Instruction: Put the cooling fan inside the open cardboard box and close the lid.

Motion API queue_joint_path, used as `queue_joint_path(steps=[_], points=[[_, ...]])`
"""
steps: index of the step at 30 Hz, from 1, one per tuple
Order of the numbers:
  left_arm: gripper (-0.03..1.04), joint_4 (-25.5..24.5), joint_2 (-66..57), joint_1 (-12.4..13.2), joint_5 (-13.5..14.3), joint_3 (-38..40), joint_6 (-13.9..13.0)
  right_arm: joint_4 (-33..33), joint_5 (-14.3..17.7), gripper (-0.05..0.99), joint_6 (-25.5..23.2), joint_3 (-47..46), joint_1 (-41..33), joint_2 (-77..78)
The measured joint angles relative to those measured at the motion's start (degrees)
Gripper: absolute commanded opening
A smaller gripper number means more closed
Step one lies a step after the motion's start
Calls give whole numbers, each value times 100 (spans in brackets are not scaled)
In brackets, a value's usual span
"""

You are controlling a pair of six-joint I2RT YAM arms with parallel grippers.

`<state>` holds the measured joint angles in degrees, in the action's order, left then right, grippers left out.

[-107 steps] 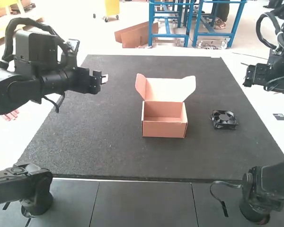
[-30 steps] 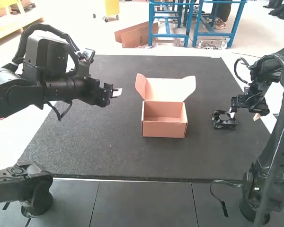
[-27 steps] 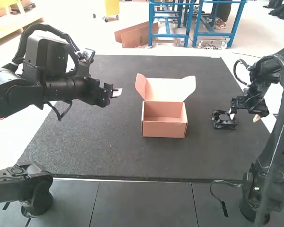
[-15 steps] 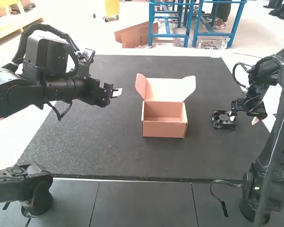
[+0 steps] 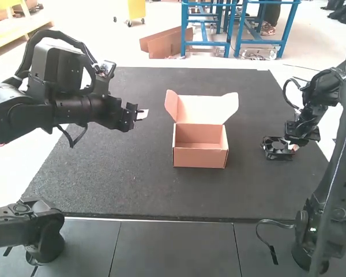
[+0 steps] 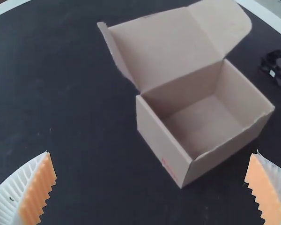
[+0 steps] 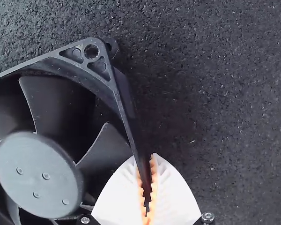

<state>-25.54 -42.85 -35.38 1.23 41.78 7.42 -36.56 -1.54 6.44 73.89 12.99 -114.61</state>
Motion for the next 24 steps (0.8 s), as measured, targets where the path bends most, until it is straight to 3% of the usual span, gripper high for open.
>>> queue_joint_path(steps=[6, 14, 24], points=[[96, 2, 0, 0, 0, 0, 0, -319, -457, -2, -164, 42, -2, 380], [96, 9, 0, 2, 2, 0, 0, -1425, -1067, -2, -522, 341, -162, 2208], [96, 164, 0, 68, 2, -105, 0, -1637, -1412, -2, -1598, 44, -813, 3805]])
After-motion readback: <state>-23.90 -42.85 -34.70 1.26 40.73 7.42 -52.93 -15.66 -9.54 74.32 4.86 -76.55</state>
